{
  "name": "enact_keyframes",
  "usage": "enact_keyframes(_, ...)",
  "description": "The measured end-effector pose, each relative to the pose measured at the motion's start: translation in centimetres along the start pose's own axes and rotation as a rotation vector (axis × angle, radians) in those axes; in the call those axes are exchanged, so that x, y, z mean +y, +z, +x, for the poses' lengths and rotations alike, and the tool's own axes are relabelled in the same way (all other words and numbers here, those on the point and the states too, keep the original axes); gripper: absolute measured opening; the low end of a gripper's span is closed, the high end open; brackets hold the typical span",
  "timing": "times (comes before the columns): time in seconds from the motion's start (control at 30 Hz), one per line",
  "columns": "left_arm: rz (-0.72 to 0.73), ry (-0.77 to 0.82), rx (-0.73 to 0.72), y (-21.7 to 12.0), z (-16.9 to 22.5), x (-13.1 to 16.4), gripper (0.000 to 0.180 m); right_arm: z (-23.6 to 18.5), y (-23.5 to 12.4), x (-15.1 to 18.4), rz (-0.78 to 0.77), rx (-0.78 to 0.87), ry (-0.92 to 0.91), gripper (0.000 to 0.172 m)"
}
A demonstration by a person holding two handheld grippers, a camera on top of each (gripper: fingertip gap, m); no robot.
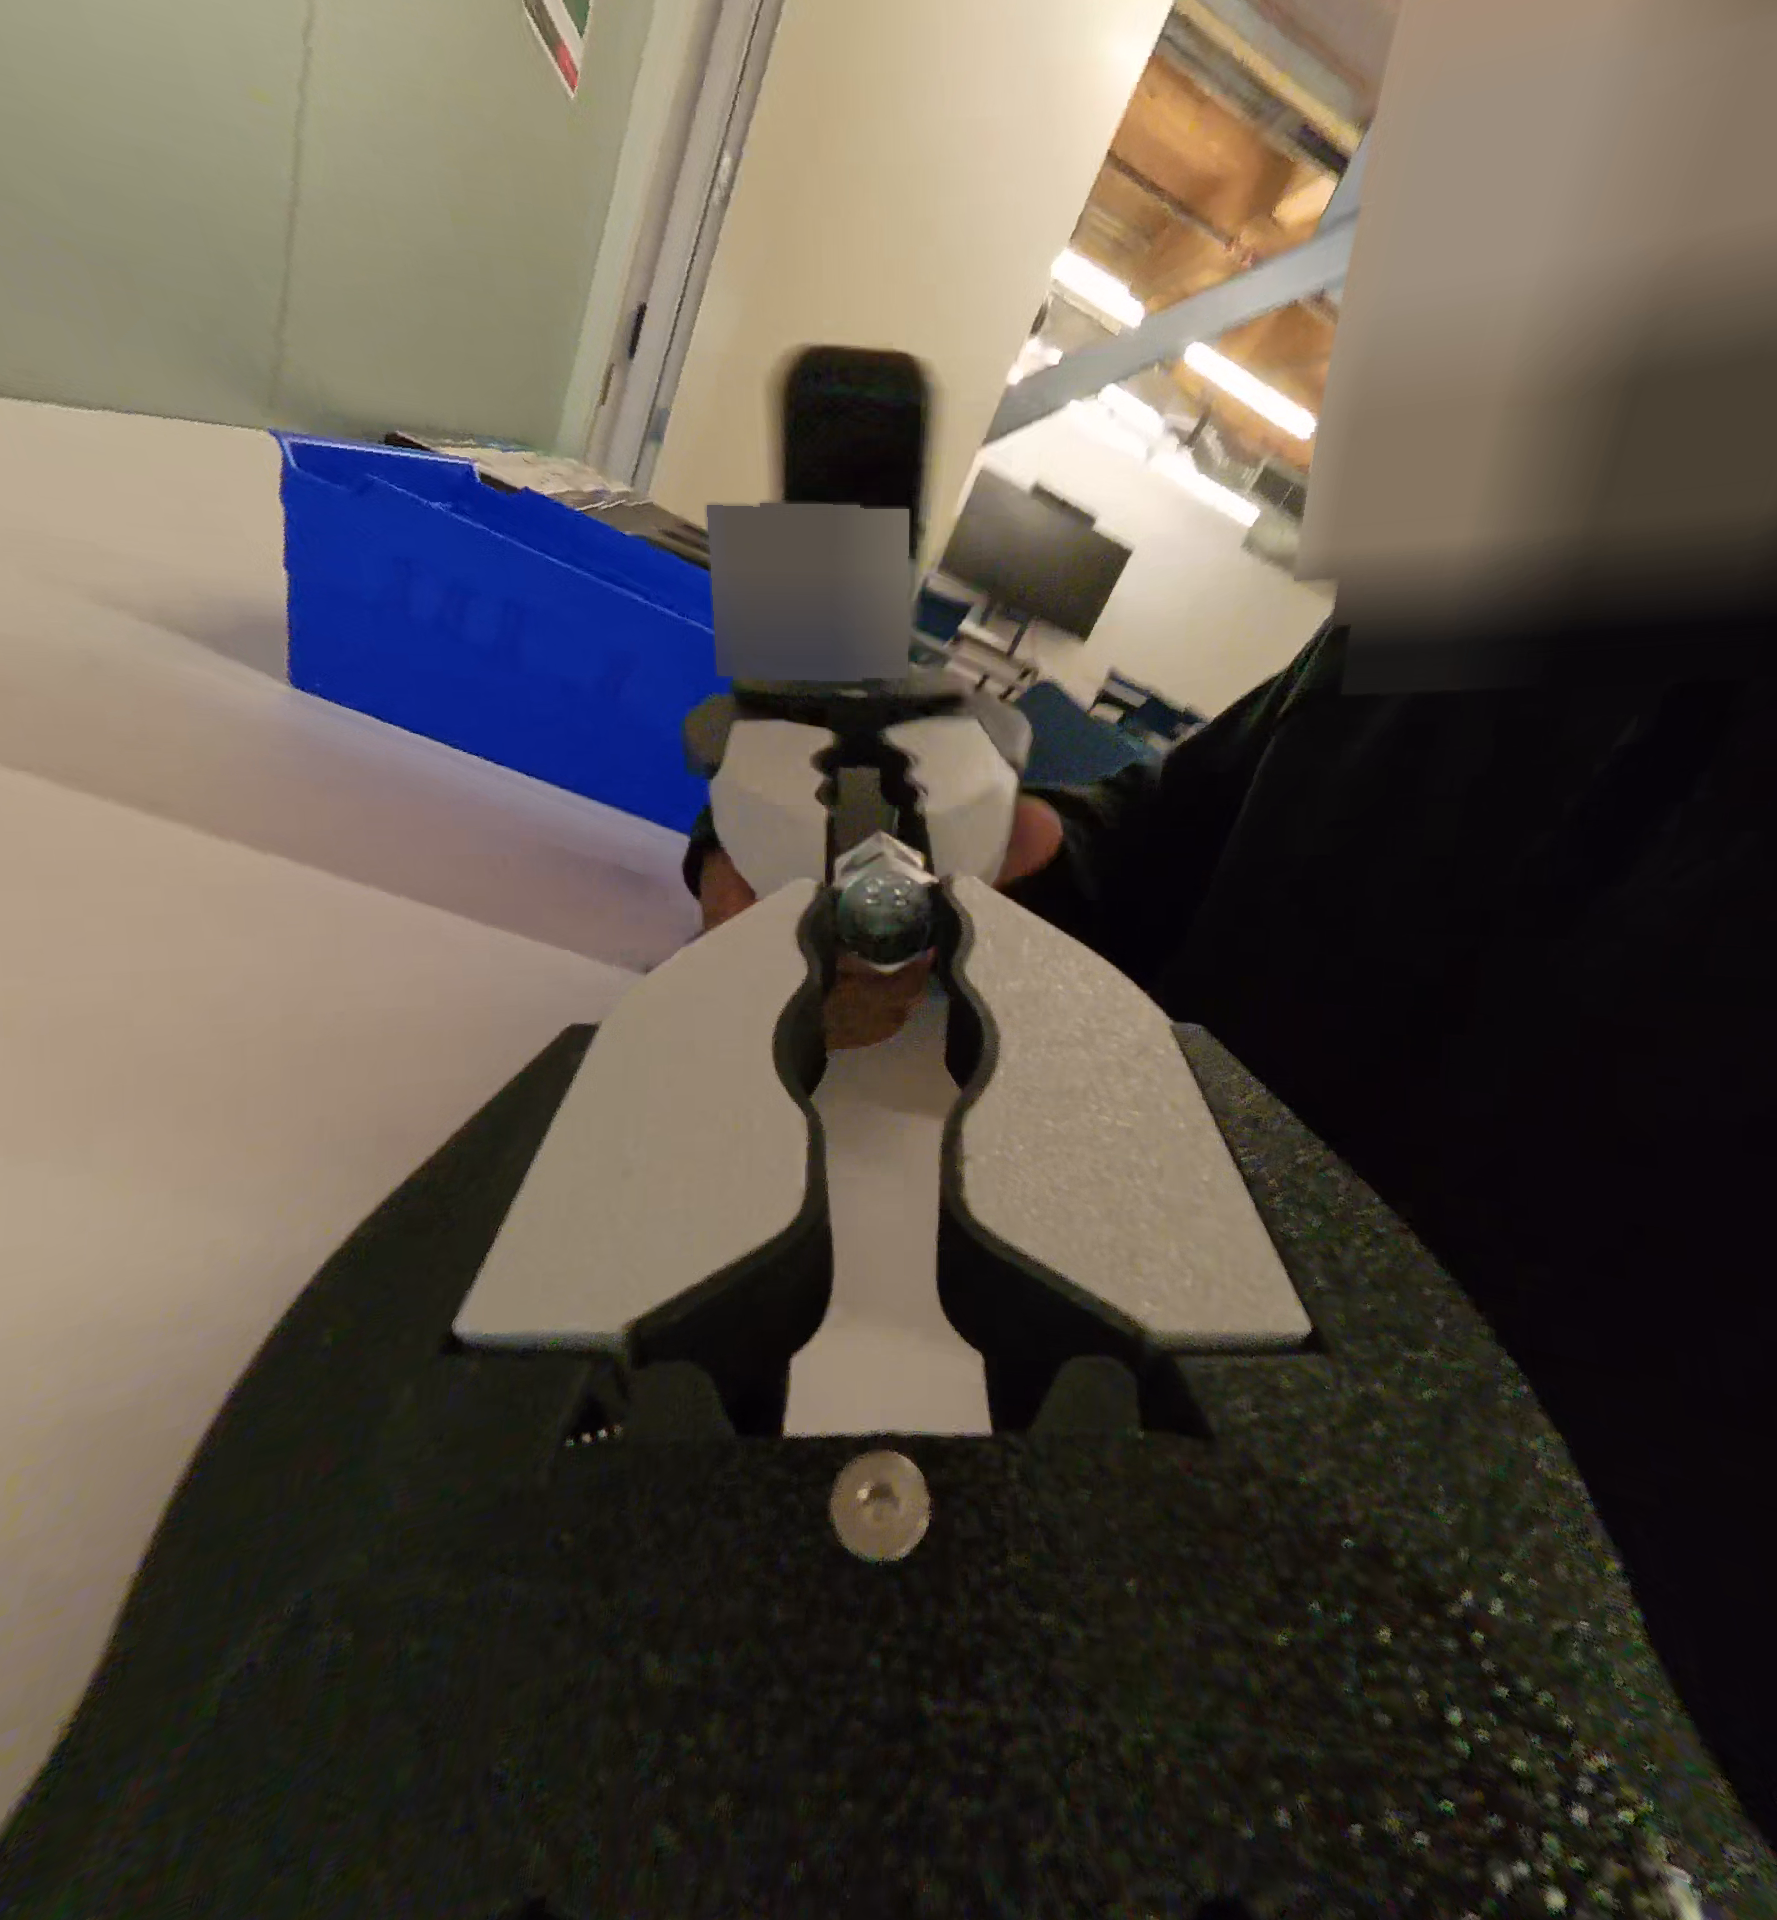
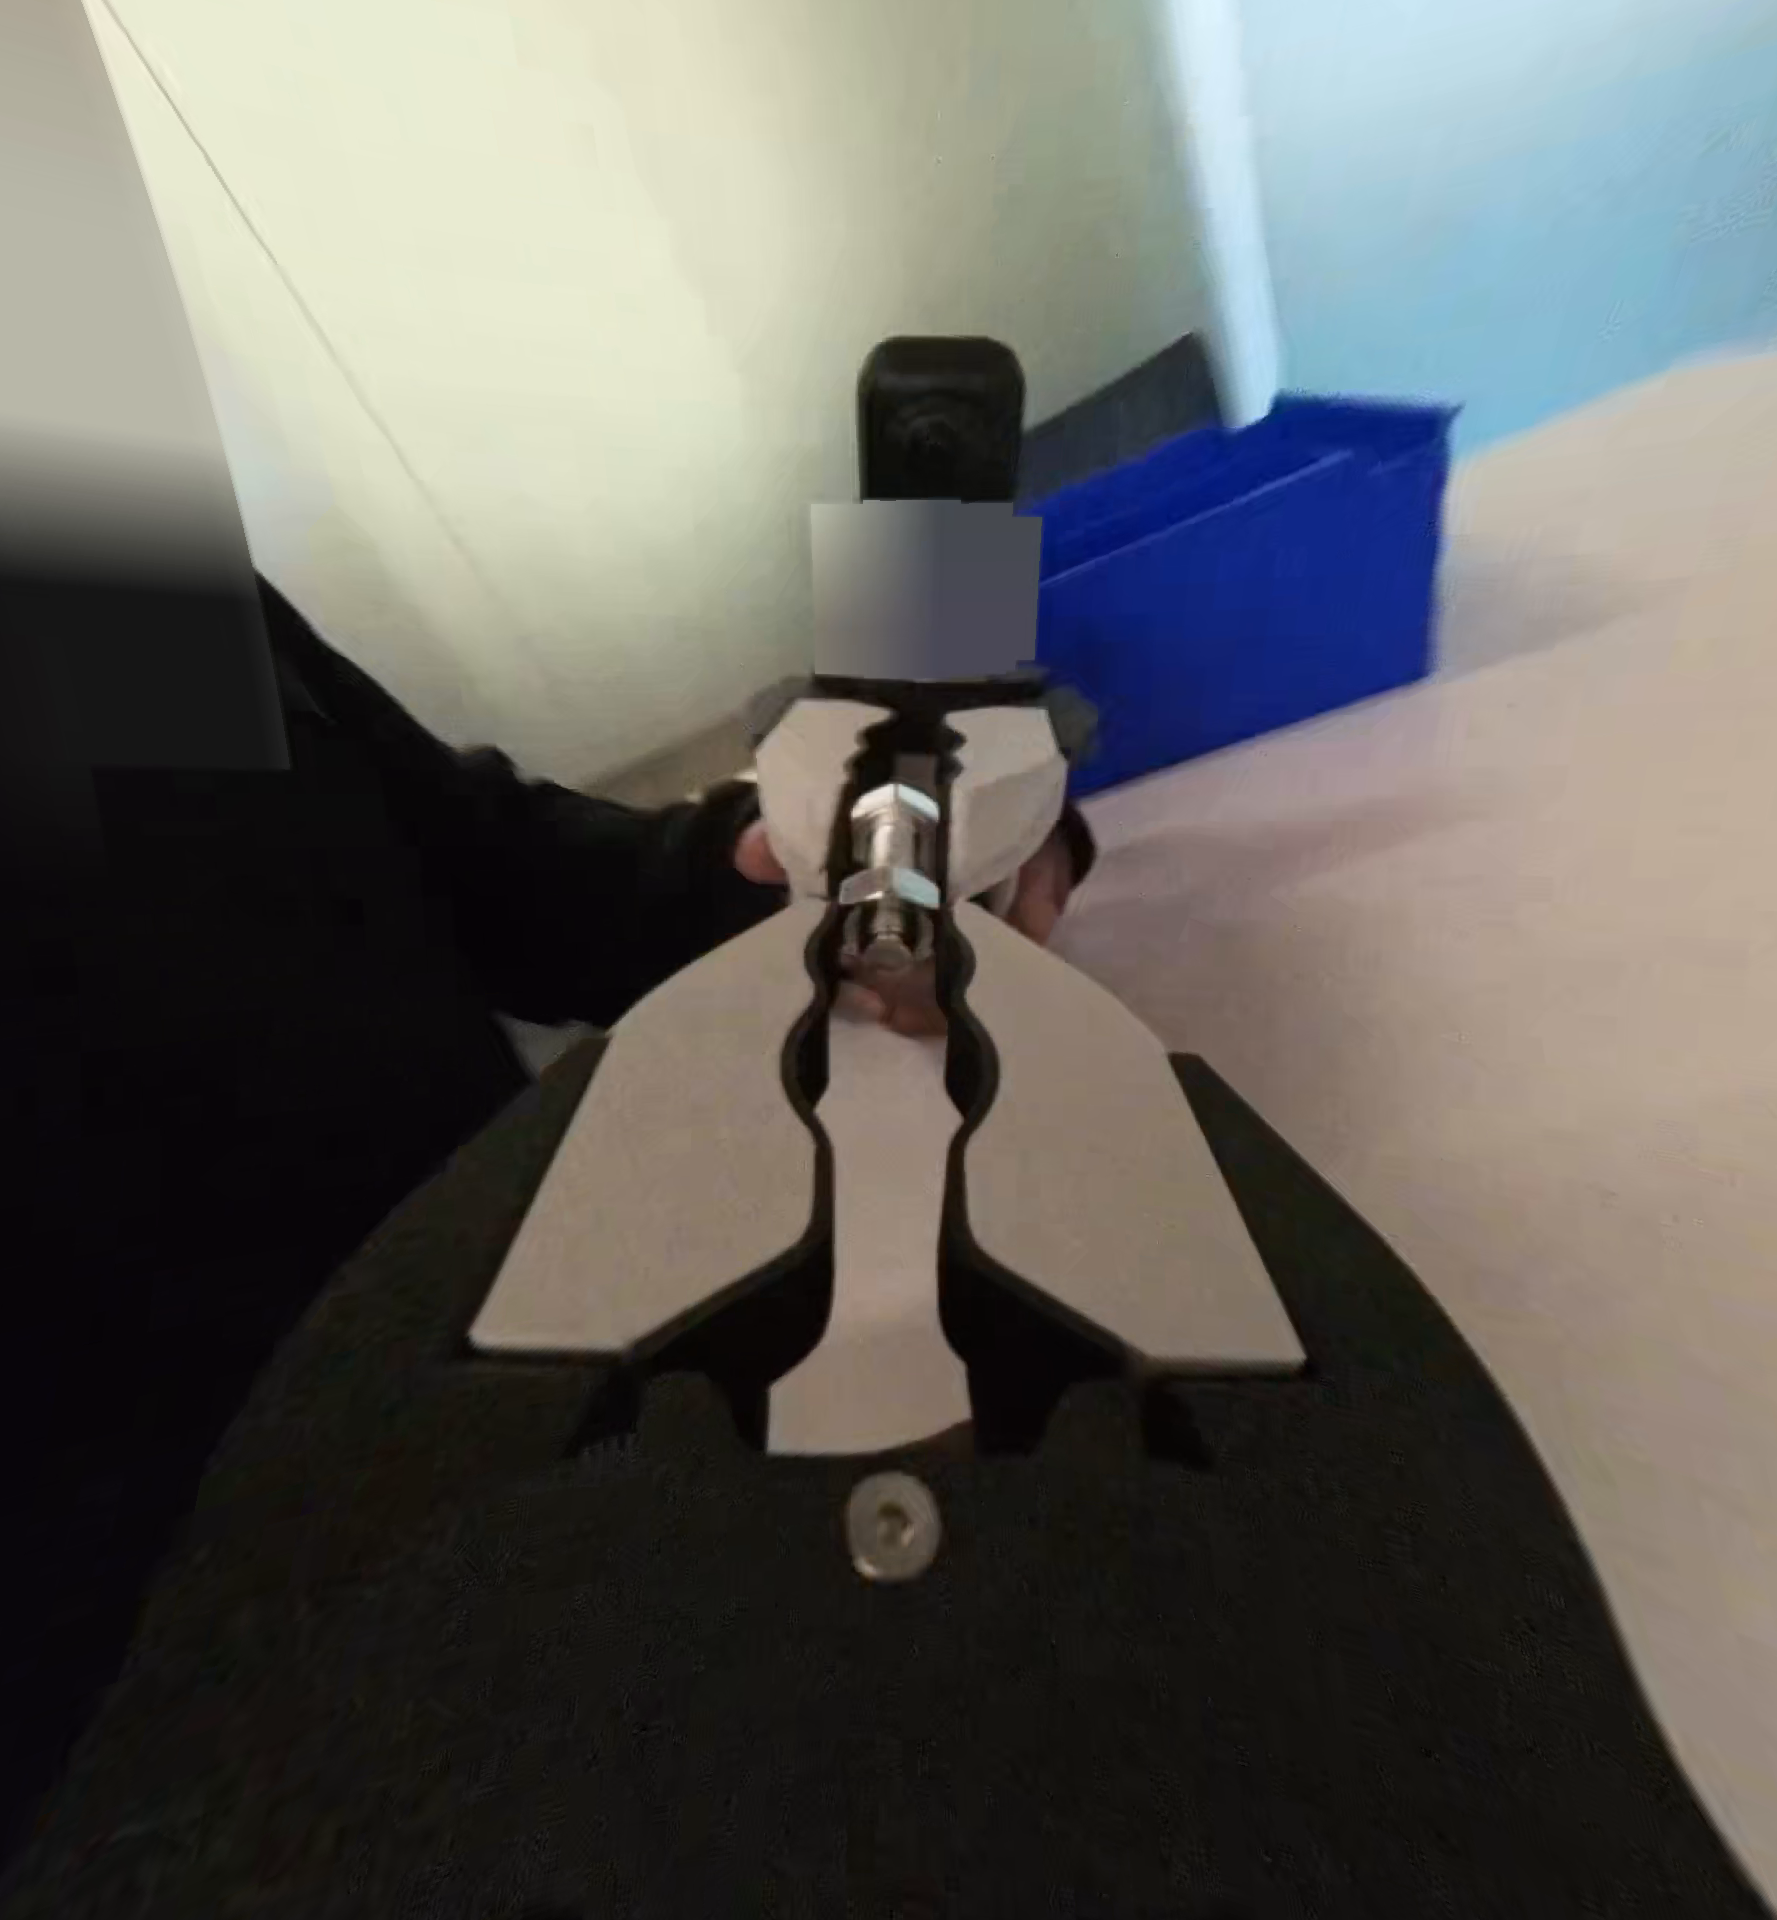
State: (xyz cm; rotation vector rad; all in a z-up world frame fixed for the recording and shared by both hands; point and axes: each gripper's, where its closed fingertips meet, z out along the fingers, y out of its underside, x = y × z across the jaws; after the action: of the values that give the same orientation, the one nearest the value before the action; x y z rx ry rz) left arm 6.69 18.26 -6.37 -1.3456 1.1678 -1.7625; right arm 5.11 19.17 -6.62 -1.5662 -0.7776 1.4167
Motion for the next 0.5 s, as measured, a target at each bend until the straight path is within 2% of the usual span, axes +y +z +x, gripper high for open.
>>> enact_keyframes(0.03, -0.023, 0.046, -0.025, 0.1, -0.1, 0.2, 0.017, 0.1, -0.1, 0.2, 0.005, -0.05, 0.096, 0.017)
enact_keyframes(0.1, -0.059, 0.114, -0.07, 0.0, -0.5, 0.5, 0.017, 0.6, -0.2, 0.1, 0.036, -0.031, 0.072, 0.019)
enact_keyframes(0.13, -0.071, 0.13, -0.091, 0.0, -0.7, 0.6, 0.017, 0.7, -0.3, -0.2, 0.057, 0.013, -0.008, 0.029)
enact_keyframes(0.23, -0.047, 0.102, -0.089, -0.2, -0.8, 0.3, 0.017, 1.2, -0.7, -0.7, 0.047, 0.188, -0.356, 0.038)
enact_keyframes(0.37, -0.017, 0.036, -0.072, -0.3, -0.8, 0.0, 0.017, 1.2, -0.8, -0.4, -0.009, 0.352, -0.752, 0.038)
enact_keyframes(0.5, -0.003, -0.009, -0.057, -0.1, -0.8, -0.1, 0.017, 1.0, -0.5, -0.2, -0.03, 0.433, -0.925, 0.025)
